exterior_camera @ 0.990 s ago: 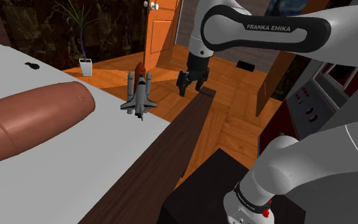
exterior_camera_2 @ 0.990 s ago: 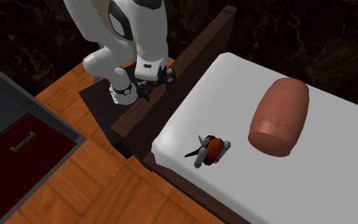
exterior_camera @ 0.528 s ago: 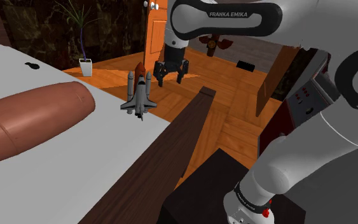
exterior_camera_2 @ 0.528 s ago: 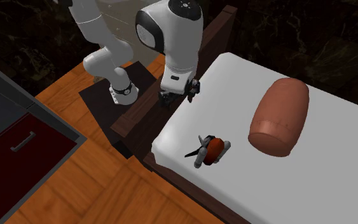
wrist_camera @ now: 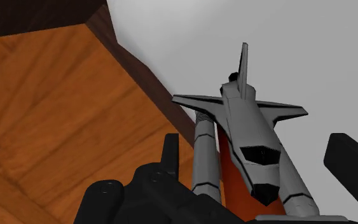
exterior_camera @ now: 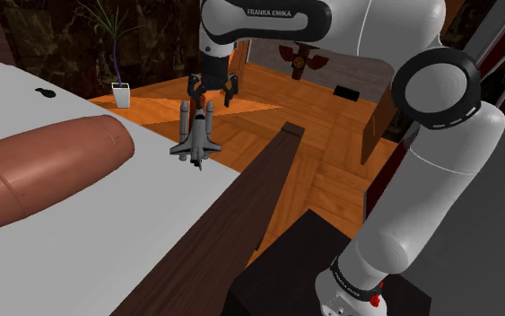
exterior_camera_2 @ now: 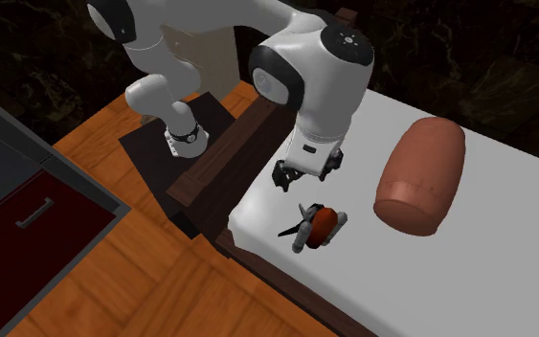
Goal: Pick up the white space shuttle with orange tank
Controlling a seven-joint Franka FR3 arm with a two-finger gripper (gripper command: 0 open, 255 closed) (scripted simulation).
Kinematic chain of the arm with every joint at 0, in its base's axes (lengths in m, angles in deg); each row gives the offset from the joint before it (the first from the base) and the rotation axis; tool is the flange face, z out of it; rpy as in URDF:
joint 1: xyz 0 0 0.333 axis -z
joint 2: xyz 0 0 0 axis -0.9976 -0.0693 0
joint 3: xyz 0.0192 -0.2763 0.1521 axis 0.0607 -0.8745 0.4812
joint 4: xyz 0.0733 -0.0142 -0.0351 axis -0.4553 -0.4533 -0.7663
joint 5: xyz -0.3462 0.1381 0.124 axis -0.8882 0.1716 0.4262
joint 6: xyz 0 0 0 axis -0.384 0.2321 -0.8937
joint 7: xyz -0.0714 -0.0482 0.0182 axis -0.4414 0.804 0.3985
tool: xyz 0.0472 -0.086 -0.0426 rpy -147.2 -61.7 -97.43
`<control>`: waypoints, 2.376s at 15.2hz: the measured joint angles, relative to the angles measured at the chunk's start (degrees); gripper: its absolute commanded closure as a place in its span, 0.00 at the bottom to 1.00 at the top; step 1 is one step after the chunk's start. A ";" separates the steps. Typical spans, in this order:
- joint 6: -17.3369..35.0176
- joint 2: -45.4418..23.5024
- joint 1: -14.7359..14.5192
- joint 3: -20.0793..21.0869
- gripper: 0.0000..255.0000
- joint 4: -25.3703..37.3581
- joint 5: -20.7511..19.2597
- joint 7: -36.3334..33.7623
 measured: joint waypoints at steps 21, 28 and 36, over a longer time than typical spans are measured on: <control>1.68 -11.64 -1.37 -0.35 1.00 9.48 -2.86 -5.81; -1.43 -12.09 -1.56 -0.31 1.00 12.84 -2.86 -5.55; -8.25 -13.11 -2.24 -0.15 1.00 20.67 -3.07 -5.29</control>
